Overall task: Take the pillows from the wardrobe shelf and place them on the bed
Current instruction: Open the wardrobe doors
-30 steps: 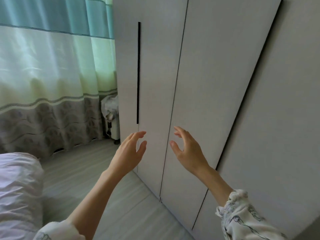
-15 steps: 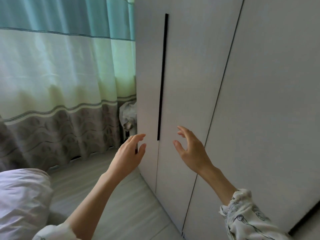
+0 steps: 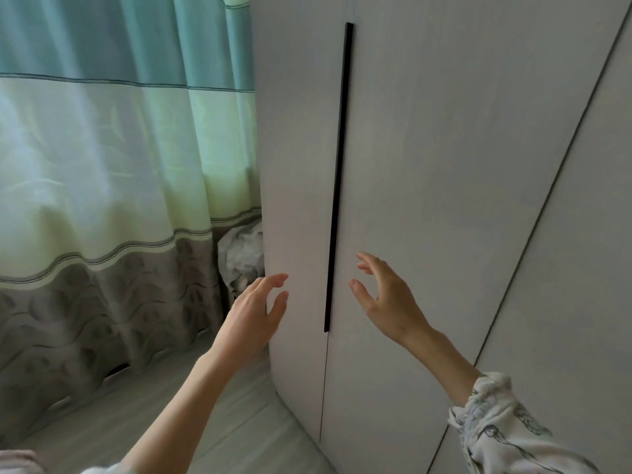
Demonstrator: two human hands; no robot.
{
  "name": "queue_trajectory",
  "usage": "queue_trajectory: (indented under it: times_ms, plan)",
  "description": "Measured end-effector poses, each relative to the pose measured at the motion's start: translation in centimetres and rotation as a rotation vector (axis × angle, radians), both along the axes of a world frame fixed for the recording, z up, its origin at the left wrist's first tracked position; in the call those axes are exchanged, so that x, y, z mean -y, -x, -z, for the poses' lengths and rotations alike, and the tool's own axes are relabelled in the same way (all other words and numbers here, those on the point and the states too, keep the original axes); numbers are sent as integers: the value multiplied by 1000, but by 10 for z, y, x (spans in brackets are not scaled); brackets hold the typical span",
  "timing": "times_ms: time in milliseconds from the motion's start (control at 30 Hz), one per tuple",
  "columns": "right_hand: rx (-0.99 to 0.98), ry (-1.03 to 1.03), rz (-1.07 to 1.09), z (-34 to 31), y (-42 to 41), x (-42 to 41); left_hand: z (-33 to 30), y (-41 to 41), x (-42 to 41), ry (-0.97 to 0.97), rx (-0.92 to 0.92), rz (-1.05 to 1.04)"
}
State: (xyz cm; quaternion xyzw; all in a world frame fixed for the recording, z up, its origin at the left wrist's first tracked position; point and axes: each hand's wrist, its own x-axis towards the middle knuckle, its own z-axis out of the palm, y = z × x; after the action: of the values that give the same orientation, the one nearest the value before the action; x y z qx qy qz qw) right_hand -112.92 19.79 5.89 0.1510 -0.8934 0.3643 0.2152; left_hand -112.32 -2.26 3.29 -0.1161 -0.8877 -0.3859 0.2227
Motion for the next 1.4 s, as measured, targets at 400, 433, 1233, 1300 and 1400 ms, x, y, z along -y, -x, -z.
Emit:
queue_trajectory:
  times_ms: [400,433,1233,1300,1400]
  plan:
    - [-74,-74,331,-19,107,65,-41,192,66,28,-107,348]
    - [-98,-103,359,-26,114,65,-46,203,63,0,-112,374]
    - [-401,-986,1079,-73,264,9,-87,340,-80,-298,-5,637]
    - [-411,-998,1086,-74,264,9,-87,339,-77,-321,10,652]
    - [-384,-991,1093,-75,262,11,-88,335,-71,-329,22,674]
